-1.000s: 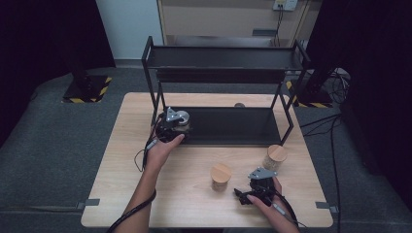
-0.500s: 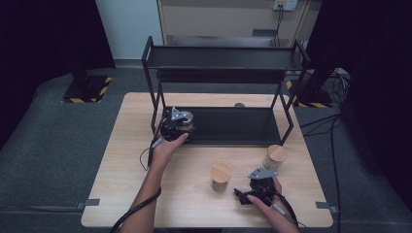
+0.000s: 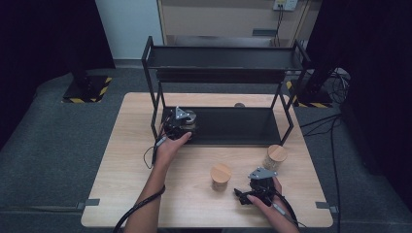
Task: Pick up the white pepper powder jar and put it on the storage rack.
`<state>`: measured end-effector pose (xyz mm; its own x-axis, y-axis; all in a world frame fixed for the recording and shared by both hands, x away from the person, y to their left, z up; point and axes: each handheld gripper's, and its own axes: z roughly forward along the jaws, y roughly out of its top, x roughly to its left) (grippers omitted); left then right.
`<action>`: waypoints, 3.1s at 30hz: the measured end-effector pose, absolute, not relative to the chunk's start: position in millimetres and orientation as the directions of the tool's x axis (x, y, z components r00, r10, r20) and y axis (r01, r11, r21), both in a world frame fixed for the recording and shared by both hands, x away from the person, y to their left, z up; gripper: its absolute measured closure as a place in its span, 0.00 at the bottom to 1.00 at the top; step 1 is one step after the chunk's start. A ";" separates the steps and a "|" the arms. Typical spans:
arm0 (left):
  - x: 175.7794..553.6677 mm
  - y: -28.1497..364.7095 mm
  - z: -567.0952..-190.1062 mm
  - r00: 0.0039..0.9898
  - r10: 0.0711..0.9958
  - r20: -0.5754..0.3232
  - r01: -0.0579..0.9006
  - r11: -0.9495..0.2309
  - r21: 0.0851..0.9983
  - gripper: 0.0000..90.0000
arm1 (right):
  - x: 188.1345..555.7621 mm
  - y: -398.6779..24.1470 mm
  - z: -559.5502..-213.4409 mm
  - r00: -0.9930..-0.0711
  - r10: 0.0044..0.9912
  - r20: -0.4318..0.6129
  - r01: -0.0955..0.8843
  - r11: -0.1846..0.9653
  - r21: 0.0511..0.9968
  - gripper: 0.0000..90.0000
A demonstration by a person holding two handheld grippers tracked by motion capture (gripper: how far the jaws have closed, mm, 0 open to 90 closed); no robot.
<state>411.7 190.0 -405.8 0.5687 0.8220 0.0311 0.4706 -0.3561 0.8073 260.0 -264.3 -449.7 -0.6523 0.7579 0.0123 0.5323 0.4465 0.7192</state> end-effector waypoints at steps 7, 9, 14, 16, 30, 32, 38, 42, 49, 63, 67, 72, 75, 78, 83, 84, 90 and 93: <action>417.2 184.2 -412.2 0.561 0.827 0.024 0.483 -0.351 0.802 0.33 | 260.0 -264.3 -449.7 -0.652 0.758 0.012 0.532 0.447 0.719 0.00; 418.6 183.4 -413.0 0.562 0.827 0.026 0.483 -0.353 0.801 0.33 | 260.0 -264.3 -449.8 -0.652 0.758 0.012 0.532 0.446 0.719 0.00; 421.5 181.2 -414.8 0.561 0.828 0.025 0.483 -0.352 0.801 0.33 | 260.0 -264.2 -449.7 -0.652 0.758 0.013 0.533 0.445 0.719 0.00; 422.6 180.8 -416.2 0.560 0.829 0.018 0.487 -0.347 0.801 0.33 | 260.1 -264.4 -449.7 -0.653 0.757 0.011 0.531 0.448 0.719 0.00; 427.2 171.3 -421.7 0.573 0.819 0.020 0.484 -0.358 0.799 0.33 | 260.0 -264.2 -449.7 -0.652 0.758 0.013 0.533 0.446 0.719 0.00; 427.8 170.6 -422.0 0.575 0.818 0.021 0.483 -0.360 0.798 0.33 | 260.0 -264.2 -449.7 -0.652 0.758 0.013 0.533 0.446 0.719 0.00; 429.0 169.3 -423.5 0.578 0.815 0.023 0.484 -0.366 0.795 0.33 | 260.0 -264.3 -449.8 -0.652 0.758 0.013 0.533 0.446 0.719 0.00; 430.1 168.3 -424.8 0.579 0.815 0.019 0.486 -0.363 0.795 0.33 | 260.0 -264.3 -449.7 -0.652 0.758 0.012 0.532 0.446 0.719 0.00; 432.4 166.4 -426.6 0.581 0.813 0.015 0.485 -0.361 0.796 0.33 | 260.0 -264.3 -449.7 -0.652 0.758 0.012 0.532 0.446 0.719 0.00; 434.8 168.1 -431.8 0.554 0.833 -0.005 0.493 -0.323 0.808 0.33 | 260.0 -264.3 -449.7 -0.652 0.758 0.013 0.533 0.445 0.719 0.00; 434.9 167.6 -432.6 0.552 0.834 -0.002 0.490 -0.323 0.810 0.32 | 260.0 -264.3 -449.7 -0.652 0.758 0.013 0.533 0.446 0.719 0.00; 434.8 168.0 -434.3 0.553 0.833 -0.002 0.486 -0.321 0.813 0.32 | 260.1 -264.3 -449.7 -0.652 0.758 0.013 0.533 0.447 0.719 0.00; 434.1 169.0 -435.8 0.552 0.834 -0.006 0.485 -0.315 0.816 0.32 | 260.0 -264.2 -449.7 -0.652 0.758 0.013 0.533 0.446 0.719 0.00; 432.8 169.8 -437.5 0.549 0.836 -0.011 0.483 -0.306 0.820 0.32 | 260.0 -264.2 -449.7 -0.652 0.758 0.013 0.533 0.446 0.719 0.00; 433.3 170.0 -437.7 0.550 0.835 -0.012 0.483 -0.306 0.820 0.32 | 260.0 -264.3 -449.7 -0.652 0.758 0.013 0.533 0.446 0.719 0.00; 433.3 170.0 -437.7 0.550 0.835 -0.012 0.483 -0.306 0.820 0.32 | 260.0 -264.3 -449.7 -0.652 0.758 0.013 0.533 0.446 0.719 0.00; 434.4 168.7 -436.4 0.552 0.834 -0.002 0.493 -0.324 0.808 0.26 | 260.0 -264.2 -449.7 -0.652 0.758 0.012 0.532 0.446 0.719 0.00; 434.9 168.1 -435.3 0.556 0.831 -0.005 0.501 -0.330 0.800 0.21 | 260.0 -264.3 -449.7 -0.652 0.758 0.013 0.533 0.446 0.719 0.00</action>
